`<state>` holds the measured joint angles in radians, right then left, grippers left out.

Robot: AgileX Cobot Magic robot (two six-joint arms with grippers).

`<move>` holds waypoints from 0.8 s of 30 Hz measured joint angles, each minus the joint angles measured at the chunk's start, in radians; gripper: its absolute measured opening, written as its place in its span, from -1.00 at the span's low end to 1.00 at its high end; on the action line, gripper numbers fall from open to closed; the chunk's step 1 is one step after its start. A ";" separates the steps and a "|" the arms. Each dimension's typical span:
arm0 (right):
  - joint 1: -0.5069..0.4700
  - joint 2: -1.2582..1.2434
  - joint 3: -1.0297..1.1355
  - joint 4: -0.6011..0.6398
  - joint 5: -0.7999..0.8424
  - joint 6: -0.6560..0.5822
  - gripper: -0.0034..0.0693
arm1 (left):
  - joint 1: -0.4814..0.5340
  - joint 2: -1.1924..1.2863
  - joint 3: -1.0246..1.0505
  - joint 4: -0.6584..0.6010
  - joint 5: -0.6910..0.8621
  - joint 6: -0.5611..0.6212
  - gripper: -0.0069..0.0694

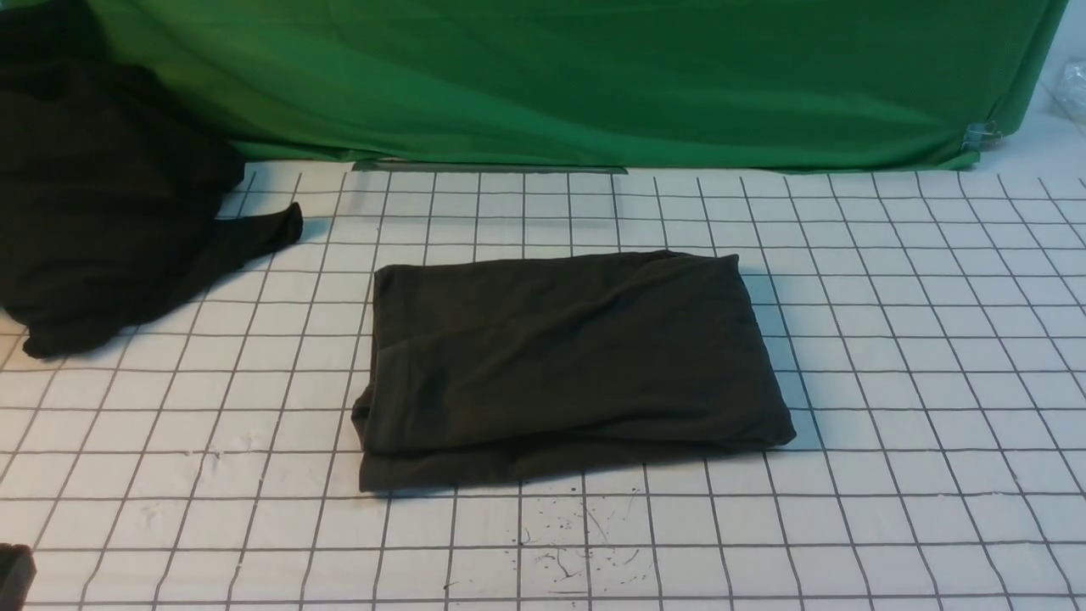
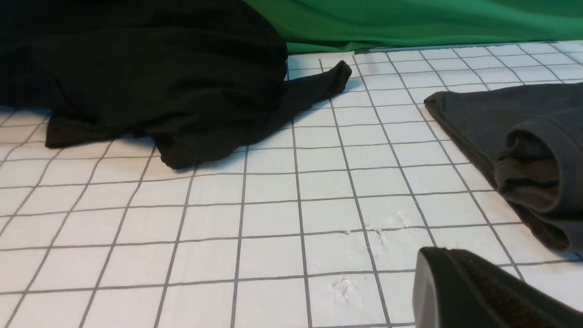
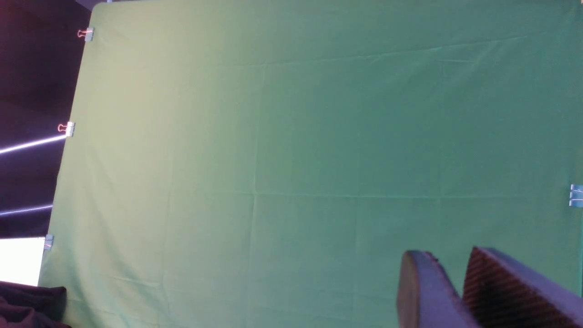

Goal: Fold a long-sleeved shirt over a white checkered tablecloth.

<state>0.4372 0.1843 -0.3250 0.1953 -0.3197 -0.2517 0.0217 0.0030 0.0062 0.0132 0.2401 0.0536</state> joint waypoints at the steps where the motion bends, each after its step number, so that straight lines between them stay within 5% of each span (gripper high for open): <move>1: 0.000 0.000 0.000 0.000 0.000 0.000 -0.51 | 0.005 0.000 0.000 -0.004 -0.001 0.000 -0.81; 24: 0.000 0.000 0.000 0.000 0.000 0.000 -0.41 | 0.010 0.000 0.000 -0.037 -0.007 0.002 -0.81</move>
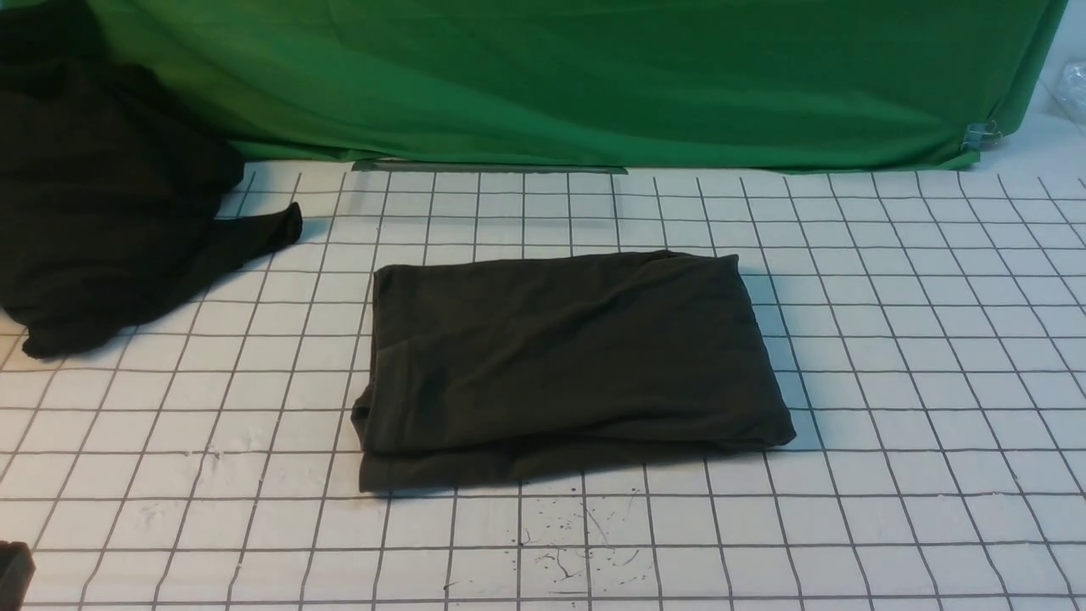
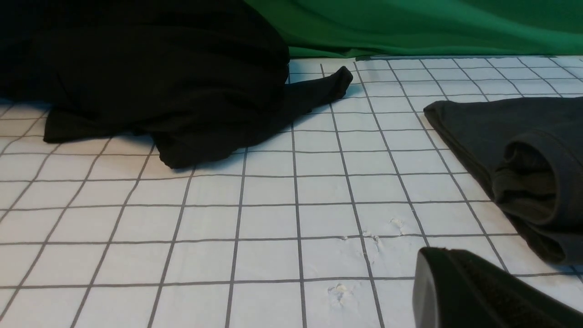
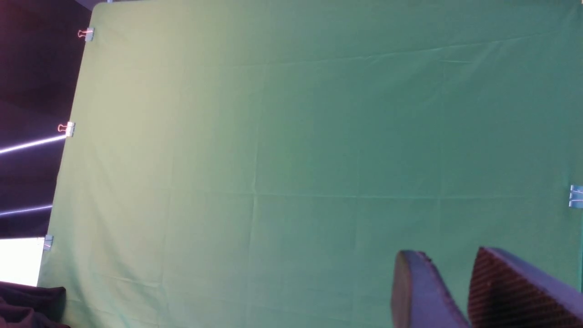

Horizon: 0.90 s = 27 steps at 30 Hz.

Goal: Fold a long-sleeved shirt over a white checkered tablecloth.

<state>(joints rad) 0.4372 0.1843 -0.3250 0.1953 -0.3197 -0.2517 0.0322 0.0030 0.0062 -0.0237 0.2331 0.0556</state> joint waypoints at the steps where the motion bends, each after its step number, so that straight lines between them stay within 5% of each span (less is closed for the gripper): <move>1: 0.000 0.000 0.000 0.000 0.000 0.000 -0.40 | 0.000 0.000 0.000 0.000 0.000 0.000 -0.81; 18: -0.013 -0.019 0.003 0.000 0.087 -0.052 -0.33 | 0.000 0.000 0.000 0.004 0.000 0.000 -0.81; 27: -0.247 -0.047 0.230 0.000 0.338 -0.232 -0.30 | 0.000 0.000 0.000 0.011 -0.001 -0.003 -0.81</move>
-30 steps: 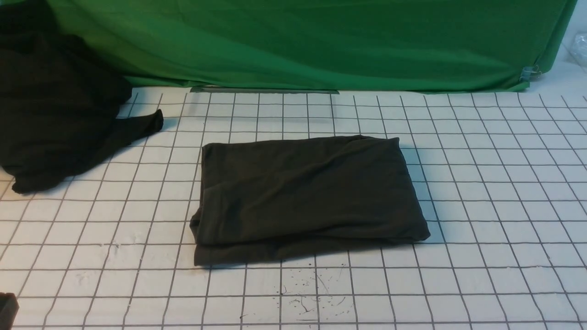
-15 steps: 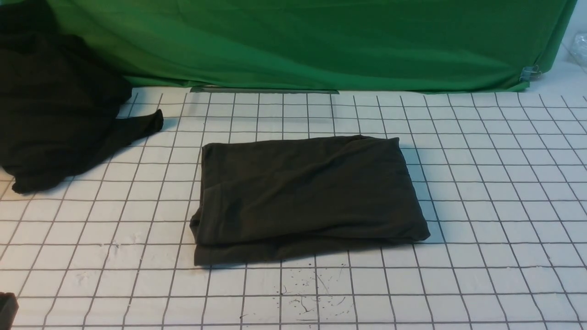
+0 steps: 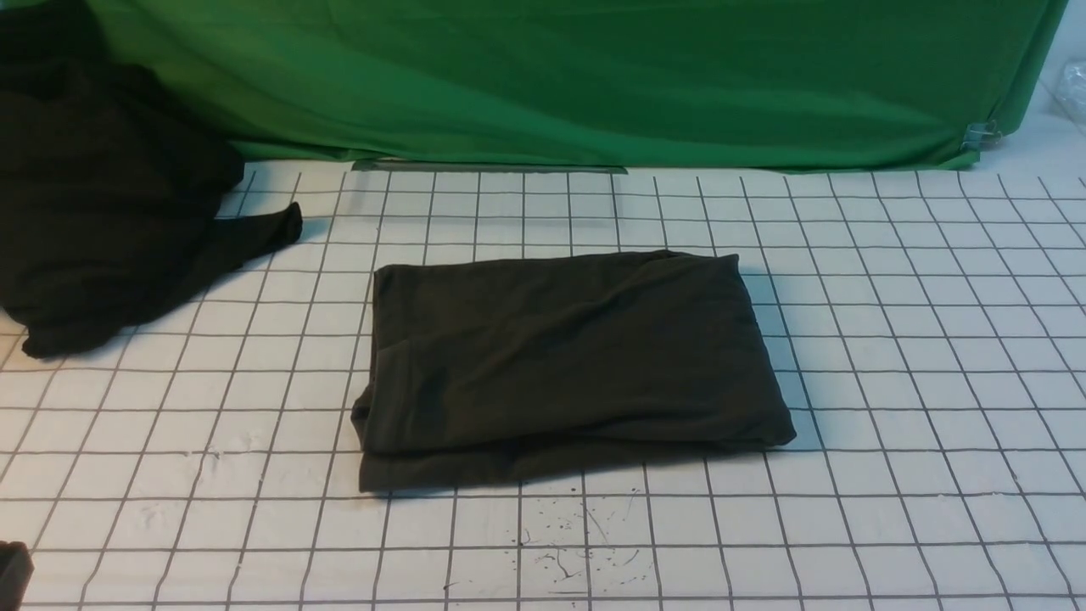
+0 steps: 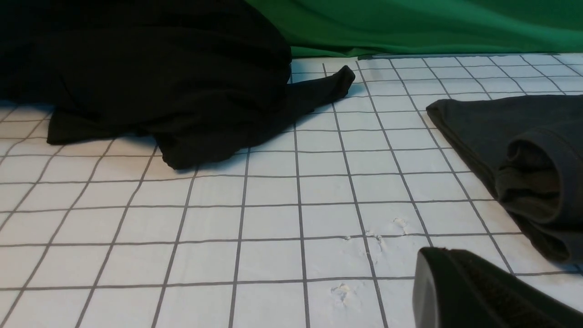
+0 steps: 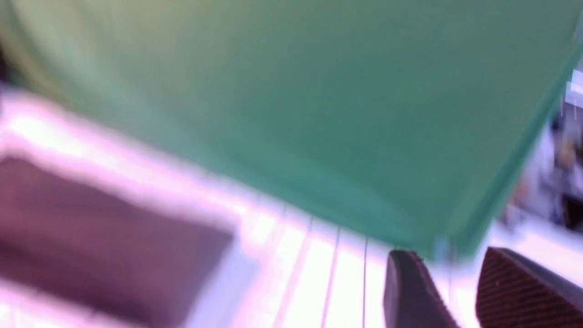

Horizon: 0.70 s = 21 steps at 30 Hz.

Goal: Fold a long-sleeved shirt over a white checkered tablecloth.

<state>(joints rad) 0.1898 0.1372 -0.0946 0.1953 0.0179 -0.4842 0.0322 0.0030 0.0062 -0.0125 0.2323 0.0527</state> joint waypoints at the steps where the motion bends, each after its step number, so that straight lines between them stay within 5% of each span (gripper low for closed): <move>1: -0.024 -0.003 0.034 0.000 0.014 0.009 -0.29 | 0.000 0.000 0.000 0.000 0.000 0.000 -0.81; 9: -0.215 -0.133 0.103 -0.024 0.213 0.101 -0.25 | 0.000 -0.002 0.000 0.012 -0.004 0.000 -0.81; 21: -0.245 -0.135 0.103 -0.030 0.230 0.112 -0.24 | 0.000 -0.003 0.001 0.012 -0.003 0.000 -0.81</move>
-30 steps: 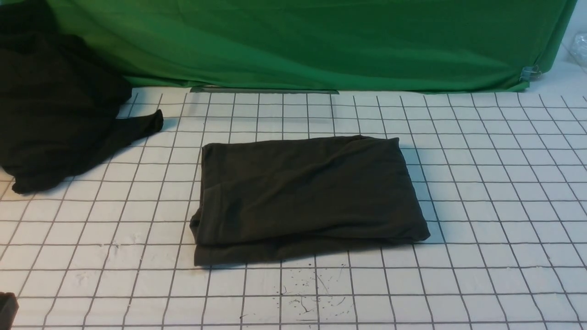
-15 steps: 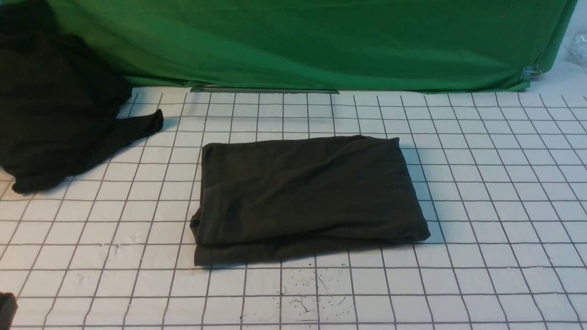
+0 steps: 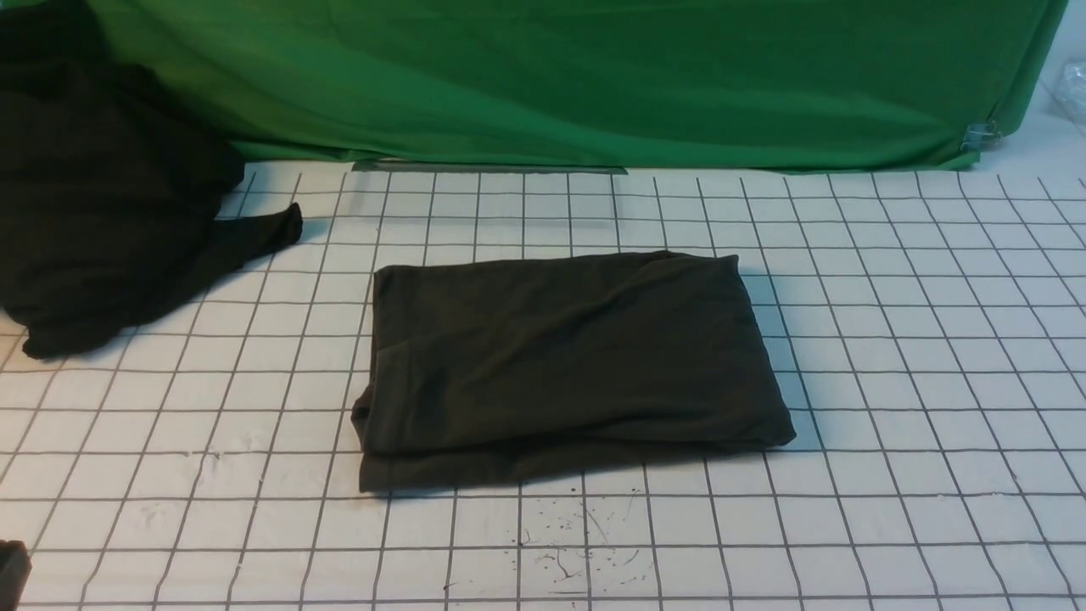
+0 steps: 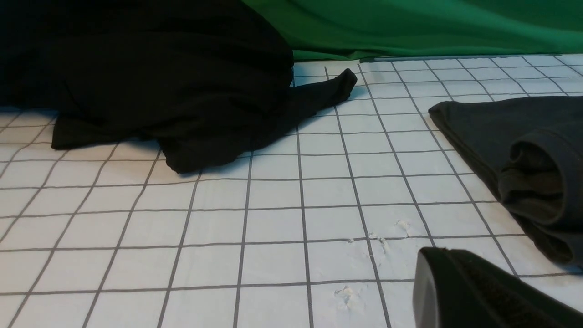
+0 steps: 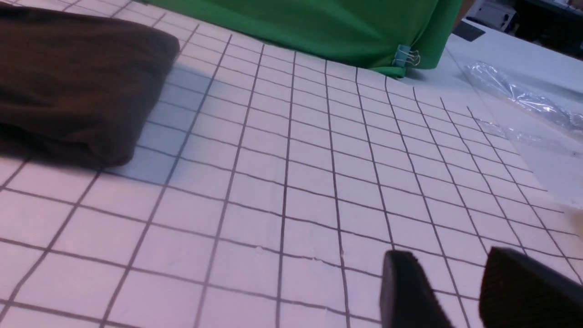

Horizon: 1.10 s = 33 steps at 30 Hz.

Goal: Fold a long-sleeved shirt over a white checkered tablecloth.

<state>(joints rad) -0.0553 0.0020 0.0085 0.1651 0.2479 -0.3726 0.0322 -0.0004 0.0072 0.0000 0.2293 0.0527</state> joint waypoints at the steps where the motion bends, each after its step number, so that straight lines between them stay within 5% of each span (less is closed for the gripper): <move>1: 0.000 0.000 0.000 0.000 0.000 0.001 -0.24 | 0.000 0.000 0.000 0.000 0.000 0.000 -0.81; 33: 0.024 0.000 0.000 -0.009 0.000 0.016 -0.24 | 0.000 0.000 0.000 0.000 0.000 0.000 -0.81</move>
<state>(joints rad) -0.0312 0.0020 0.0085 0.1557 0.2483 -0.3567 0.0322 -0.0004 0.0072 0.0000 0.2293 0.0527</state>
